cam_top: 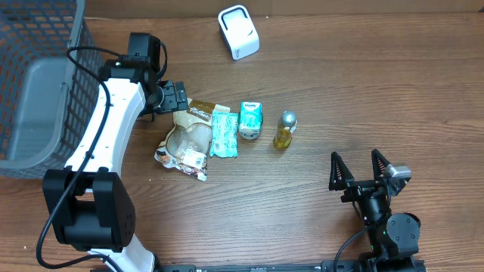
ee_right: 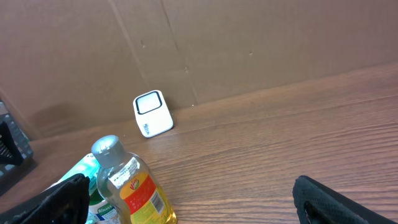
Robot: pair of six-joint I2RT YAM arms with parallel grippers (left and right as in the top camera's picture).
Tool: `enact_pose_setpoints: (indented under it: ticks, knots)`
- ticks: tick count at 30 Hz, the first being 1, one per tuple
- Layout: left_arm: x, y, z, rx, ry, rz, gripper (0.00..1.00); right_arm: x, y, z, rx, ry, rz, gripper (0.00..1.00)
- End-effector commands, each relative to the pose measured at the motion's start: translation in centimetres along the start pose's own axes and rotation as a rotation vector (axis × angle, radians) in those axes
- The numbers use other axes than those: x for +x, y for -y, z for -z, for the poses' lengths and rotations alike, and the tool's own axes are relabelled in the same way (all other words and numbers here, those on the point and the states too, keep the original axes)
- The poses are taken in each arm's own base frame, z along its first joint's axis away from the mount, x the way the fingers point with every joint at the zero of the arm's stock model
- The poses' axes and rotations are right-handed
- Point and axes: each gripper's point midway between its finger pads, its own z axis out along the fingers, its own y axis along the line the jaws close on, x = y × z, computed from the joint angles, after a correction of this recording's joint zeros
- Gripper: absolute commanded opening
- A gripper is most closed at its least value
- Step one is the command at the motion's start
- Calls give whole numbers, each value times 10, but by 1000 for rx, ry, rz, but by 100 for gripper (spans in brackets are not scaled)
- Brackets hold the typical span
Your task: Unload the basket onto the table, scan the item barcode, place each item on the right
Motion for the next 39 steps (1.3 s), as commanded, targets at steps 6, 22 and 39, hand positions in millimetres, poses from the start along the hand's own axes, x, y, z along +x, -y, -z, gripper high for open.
enact_pose_setpoints:
  ticks: [6,22,39]
  knots:
    - [-5,-1,6,-6,22,4,100,-10,28,2,163,52,168,100]
    - [-5,-1,6,-6,23,4,100,-8,-8,0,-43,45,171,100]
    - [-5,-1,6,-6,23,4,100,-76,-23,18,26,-64,20,100]
